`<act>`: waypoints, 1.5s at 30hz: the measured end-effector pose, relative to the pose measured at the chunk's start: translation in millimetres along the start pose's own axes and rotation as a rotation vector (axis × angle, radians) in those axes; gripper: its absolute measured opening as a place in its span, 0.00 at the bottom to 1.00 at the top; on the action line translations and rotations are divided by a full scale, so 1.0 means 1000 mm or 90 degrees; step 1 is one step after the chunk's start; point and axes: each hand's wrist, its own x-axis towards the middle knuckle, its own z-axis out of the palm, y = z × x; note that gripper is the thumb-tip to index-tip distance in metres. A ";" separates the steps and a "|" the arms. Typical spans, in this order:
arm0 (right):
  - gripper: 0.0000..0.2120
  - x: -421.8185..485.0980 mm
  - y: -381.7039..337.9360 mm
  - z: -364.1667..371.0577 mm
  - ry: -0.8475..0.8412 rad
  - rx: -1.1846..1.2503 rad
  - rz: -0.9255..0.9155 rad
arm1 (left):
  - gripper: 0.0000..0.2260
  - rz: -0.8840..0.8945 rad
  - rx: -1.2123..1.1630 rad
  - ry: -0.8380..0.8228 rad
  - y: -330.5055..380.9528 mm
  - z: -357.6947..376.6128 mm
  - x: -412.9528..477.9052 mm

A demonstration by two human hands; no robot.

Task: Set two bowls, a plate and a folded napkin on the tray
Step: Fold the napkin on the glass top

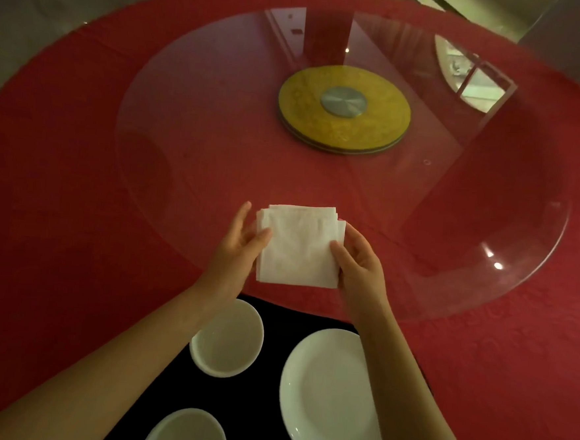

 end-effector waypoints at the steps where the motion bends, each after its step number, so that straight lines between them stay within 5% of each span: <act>1: 0.12 -0.001 0.002 0.001 -0.008 -0.001 -0.006 | 0.21 -0.001 0.042 0.010 -0.001 0.003 0.001; 8: 0.14 0.004 0.012 -0.004 0.036 -0.072 0.024 | 0.10 0.074 0.175 0.026 0.000 0.018 0.000; 18: 0.10 0.013 0.007 -0.020 -0.129 -0.020 0.030 | 0.16 0.052 0.184 -0.098 0.006 0.010 0.000; 26: 0.09 0.001 0.010 -0.023 -0.033 -0.063 -0.017 | 0.14 -0.002 0.201 -0.004 -0.002 0.020 0.002; 31: 0.23 -0.016 0.010 -0.025 0.054 -0.117 0.013 | 0.10 -0.004 0.215 0.019 -0.007 0.032 -0.011; 35: 0.14 -0.033 0.005 -0.019 0.163 -0.296 -0.093 | 0.12 0.026 0.275 0.052 -0.008 0.056 -0.033; 40: 0.15 -0.057 -0.002 -0.018 0.250 -0.282 -0.149 | 0.17 0.104 0.317 0.127 -0.001 0.090 -0.058; 45: 0.17 -0.082 -0.008 -0.022 0.292 -0.327 -0.207 | 0.11 0.105 0.376 0.169 -0.003 0.093 -0.079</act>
